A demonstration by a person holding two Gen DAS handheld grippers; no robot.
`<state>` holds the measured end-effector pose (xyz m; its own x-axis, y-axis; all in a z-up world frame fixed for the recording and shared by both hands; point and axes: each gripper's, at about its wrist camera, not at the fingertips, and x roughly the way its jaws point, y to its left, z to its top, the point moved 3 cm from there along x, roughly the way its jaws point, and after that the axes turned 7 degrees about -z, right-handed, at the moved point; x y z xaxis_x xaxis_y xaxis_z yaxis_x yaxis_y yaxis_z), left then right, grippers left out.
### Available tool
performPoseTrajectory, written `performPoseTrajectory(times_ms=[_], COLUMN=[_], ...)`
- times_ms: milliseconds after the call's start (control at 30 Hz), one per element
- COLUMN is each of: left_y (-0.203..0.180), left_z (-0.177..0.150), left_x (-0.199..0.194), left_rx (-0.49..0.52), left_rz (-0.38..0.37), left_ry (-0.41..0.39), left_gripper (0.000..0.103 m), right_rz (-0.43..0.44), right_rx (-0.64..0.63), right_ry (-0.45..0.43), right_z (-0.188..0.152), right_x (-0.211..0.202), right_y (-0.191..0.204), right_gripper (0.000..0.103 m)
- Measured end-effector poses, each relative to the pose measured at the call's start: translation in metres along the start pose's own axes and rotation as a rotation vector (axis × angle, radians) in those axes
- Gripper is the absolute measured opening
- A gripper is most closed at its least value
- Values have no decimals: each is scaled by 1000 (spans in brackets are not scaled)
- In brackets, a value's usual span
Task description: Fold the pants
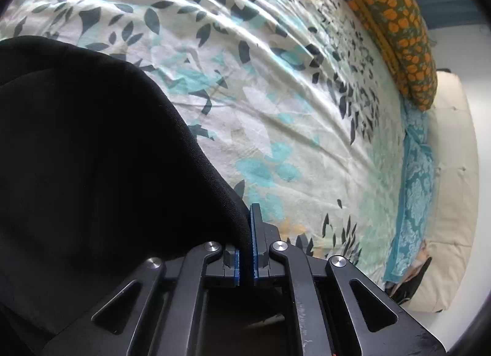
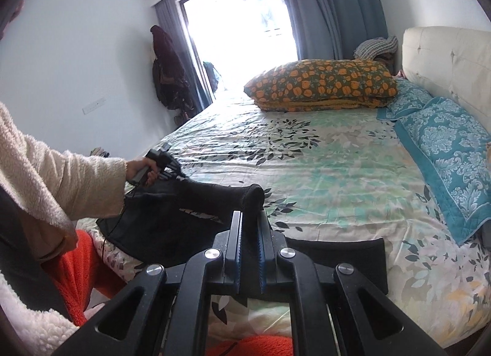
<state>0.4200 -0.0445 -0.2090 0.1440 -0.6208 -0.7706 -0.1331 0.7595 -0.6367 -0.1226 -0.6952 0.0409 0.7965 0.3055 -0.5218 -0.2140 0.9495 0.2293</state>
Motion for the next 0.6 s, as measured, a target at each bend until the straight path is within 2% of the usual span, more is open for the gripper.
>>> performPoseTrajectory(times_ms=[100,167,233,333,367,400,433,467,533,600], left_y=[-4,-3,-5,-7,-5,-2,2,8,19,25], left_z=[-13,-25,-43,-78,-91,-100,-106,-113,-120,-122], left_x=[-33,-58,-81,-110,-118,-122,-124,-125,-126,-124], left_rx=[43,53,82,149,170,177,175,166,141,120], left_rz=[-40,-60,-58,-53,-42,-37,-35,-37,-57,-74], left_ry=[-94,-147,-193,-258,-273,-285,-291,-297,-299,-300], left_gripper=[3,3,3,3,3,3,3,3,3,3], right_rz=[-69,-68,-93,-152,-161,-189,-223,-245,-252,-218], right_rx=[16,25,20,63,112,168,228,303,460,573], right_ry=[-35,-51,-31,74,145,219,277,345,412,486], right_z=[16,32,44,49,44,36,24,9,-22,-52], right_x=[8,25,52,93,107,117,123,130,135,144], right_y=[-20,-36,-51,-75,-83,-93,-104,-115,-134,-141], right_gripper=[2,2,1,4,12,45,71,102,101,101])
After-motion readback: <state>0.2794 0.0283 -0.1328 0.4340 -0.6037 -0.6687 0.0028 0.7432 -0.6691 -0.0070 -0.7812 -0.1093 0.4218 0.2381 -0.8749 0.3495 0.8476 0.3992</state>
